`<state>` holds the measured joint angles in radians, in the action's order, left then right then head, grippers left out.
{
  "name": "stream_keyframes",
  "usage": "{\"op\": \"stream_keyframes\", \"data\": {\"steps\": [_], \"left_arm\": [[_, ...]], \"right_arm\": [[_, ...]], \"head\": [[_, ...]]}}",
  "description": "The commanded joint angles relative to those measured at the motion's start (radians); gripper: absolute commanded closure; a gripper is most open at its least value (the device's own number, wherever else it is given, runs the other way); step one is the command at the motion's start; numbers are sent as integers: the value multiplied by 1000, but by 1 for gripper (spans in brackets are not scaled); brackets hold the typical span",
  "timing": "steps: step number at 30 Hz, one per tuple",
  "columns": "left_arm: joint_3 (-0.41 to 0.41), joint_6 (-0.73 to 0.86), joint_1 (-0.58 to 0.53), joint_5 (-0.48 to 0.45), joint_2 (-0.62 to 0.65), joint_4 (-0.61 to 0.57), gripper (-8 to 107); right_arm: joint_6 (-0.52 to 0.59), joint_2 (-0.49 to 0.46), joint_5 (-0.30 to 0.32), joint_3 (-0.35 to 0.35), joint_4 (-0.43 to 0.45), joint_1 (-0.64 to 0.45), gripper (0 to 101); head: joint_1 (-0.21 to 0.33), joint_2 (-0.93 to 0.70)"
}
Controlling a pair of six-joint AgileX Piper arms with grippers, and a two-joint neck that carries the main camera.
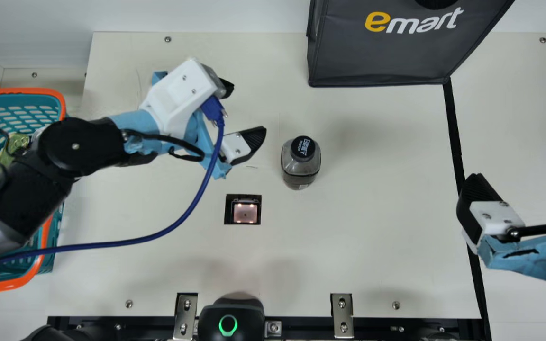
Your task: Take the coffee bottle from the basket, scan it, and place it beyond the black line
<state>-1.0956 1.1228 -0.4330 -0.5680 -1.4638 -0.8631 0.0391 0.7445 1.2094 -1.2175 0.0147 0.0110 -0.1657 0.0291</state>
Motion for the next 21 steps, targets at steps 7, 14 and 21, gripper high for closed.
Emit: {"op": "stream_keyframes", "data": {"steps": [7,14,21], "left_arm": [[33,-83,46,19,47,32,9],[62,-142,92,29,88,66,9],[86,-180,146,29,129,101,9]], "right_arm": [[0,0,0,0,0,0,10],[0,0,0,0,0,0,10],[0,0,0,0,0,0,10]], "head": [[27,-2],[27,-2],[27,-2]]}}
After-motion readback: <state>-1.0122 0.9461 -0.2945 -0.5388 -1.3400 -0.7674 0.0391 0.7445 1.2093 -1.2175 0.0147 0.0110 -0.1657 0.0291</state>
